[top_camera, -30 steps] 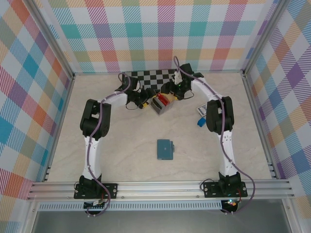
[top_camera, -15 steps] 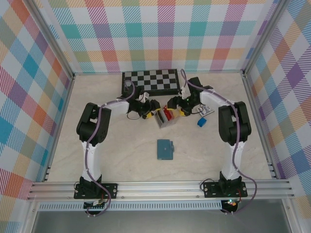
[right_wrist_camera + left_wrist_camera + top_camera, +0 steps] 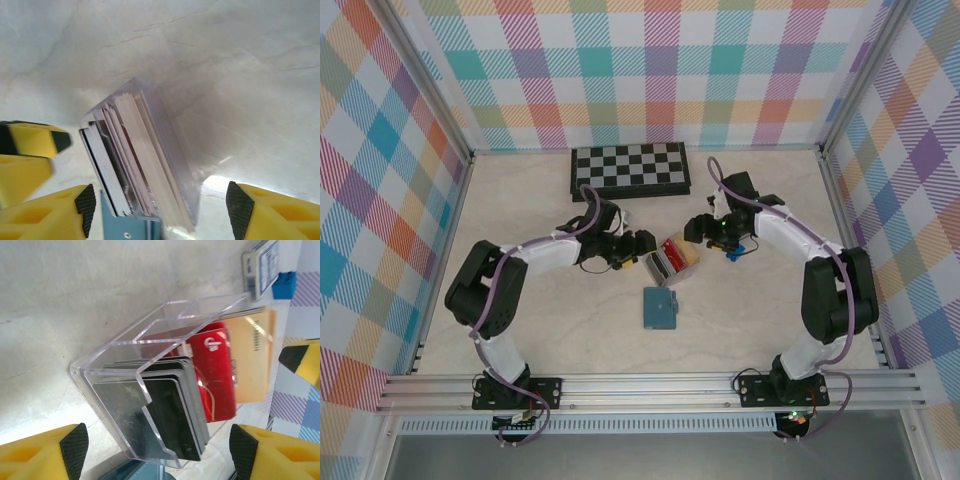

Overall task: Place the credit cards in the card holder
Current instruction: Move the storage box to the center of the table, then pick up the credit card from the storage box.

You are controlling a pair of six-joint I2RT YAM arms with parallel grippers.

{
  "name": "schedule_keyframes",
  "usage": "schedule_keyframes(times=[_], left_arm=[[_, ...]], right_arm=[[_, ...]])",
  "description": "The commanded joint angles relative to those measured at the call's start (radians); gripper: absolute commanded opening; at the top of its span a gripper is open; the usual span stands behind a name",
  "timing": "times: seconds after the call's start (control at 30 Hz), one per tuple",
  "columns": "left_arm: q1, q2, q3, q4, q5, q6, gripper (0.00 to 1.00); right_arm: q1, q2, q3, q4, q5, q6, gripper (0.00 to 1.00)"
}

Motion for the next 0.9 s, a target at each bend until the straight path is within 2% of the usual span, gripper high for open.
schedule_keyframes(times=[0.0, 0.13, 0.37, 0.57, 0.87], left_arm=[[0.002, -0.043, -0.034, 0.029, -0.049, -0.057, 0.75], [-0.032, -0.031, -0.051, 0.052, -0.086, -0.131, 0.68], [-0.078, 0.024, -0.061, 0.129, -0.127, -0.212, 0.51], [-0.086, 0.068, -0.060, 0.157, -0.117, -0.229, 0.48], [-0.086, 0.089, -0.072, 0.153, -0.126, -0.222, 0.48]], right_arm=[[0.015, -0.027, 0.038, -0.084, 0.103, -0.088, 0.66], [0.062, -0.009, 0.087, -0.140, 0.186, -0.165, 0.58], [0.161, 0.051, 0.149, -0.166, 0.338, -0.244, 0.58], [0.208, 0.111, 0.179, -0.181, 0.388, -0.277, 0.59], [0.229, 0.163, 0.202, -0.165, 0.483, -0.310, 0.59]])
